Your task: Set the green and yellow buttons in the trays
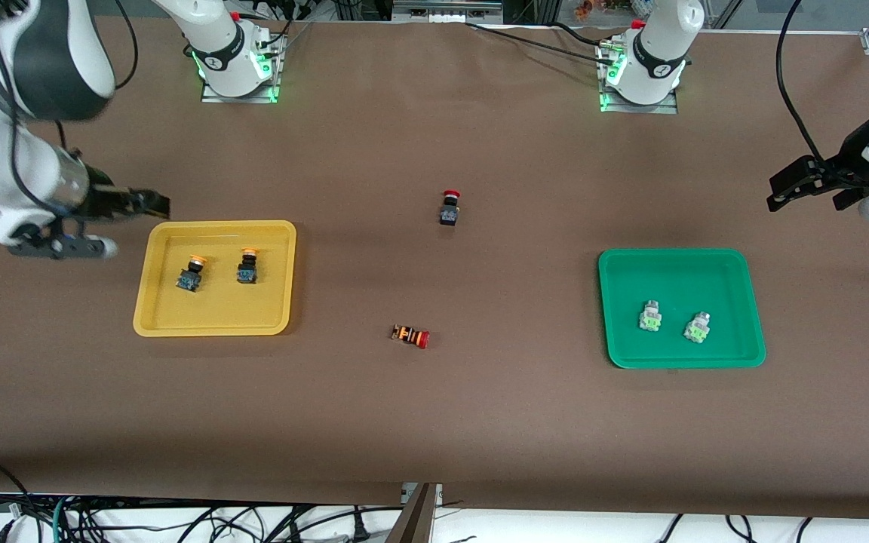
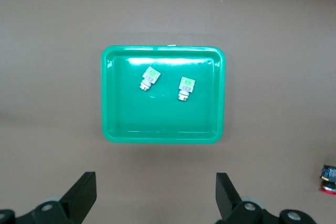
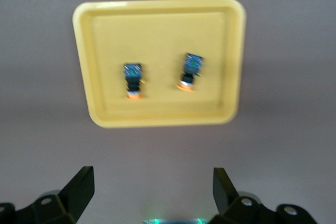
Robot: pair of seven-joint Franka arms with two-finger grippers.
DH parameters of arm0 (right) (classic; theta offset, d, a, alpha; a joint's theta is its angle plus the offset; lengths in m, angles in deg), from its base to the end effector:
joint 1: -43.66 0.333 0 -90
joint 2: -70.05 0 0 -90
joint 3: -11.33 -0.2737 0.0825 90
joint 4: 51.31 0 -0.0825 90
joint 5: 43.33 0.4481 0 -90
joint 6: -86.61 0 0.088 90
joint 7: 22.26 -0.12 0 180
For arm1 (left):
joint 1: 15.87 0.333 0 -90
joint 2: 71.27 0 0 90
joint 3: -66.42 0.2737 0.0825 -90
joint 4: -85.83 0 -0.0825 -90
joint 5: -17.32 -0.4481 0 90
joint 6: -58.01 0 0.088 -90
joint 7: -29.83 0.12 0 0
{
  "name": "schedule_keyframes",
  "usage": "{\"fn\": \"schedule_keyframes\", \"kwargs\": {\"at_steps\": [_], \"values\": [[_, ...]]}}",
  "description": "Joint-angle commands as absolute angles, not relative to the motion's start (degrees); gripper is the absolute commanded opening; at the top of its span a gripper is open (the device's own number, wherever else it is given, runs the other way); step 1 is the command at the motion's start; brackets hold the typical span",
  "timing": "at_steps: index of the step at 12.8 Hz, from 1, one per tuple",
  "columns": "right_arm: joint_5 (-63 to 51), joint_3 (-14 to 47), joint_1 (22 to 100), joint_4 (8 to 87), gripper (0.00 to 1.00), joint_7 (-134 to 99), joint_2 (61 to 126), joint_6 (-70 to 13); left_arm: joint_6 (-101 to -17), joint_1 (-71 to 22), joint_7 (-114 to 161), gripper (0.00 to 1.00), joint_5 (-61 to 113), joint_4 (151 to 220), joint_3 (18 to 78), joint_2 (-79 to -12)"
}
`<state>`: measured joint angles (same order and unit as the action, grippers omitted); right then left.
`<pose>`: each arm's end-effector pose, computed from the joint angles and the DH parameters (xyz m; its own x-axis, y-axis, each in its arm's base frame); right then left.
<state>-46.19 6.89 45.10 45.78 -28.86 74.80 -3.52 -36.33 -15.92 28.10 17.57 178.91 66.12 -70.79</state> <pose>0.6196 0.0569 0.4526 0.9804 -0.0133 -0.1965 -0.0004 -0.9979 0.0655 0.6268 -0.0043 0.5417 0.9996 0.0244 0.0135 0.0244 -0.9997 0.0048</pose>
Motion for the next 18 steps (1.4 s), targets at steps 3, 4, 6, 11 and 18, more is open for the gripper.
{"fn": "schedule_keyframes", "kwargs": {"at_steps": [3,4,6,11,18], "values": [[-50.5,4.6,43.6,41.1,1.0,-27.1,69.3,3.4,-36.0,-16.0,32.7,1.0,17.1,177.6,66.1,-70.2],[-49.8,4.8,43.6,39.0,1.0,-25.4,69.7,5.0,-35.6,-15.8,32.7,1.0,17.2,177.4,66.1,-70.2],[-49.1,4.9,43.6,38.1,1.0,-25.4,69.8,8.5,-35.5,-15.6,32.7,1.0,17.0,177.5,66.4,-70.1],[-44.6,5.0,43.7,36.0,1.0,-31.1,70.7,10.2,-35.6,-15.8,32.7,1.0,17.2,177.1,66.1,-70.0],[-42.5,6.8,43.7,36.0,1.0,-30.4,71.5,10.1,-35.3,-16.5,33.0,1.0,17.0,177.1,65.8,-69.4]]}}
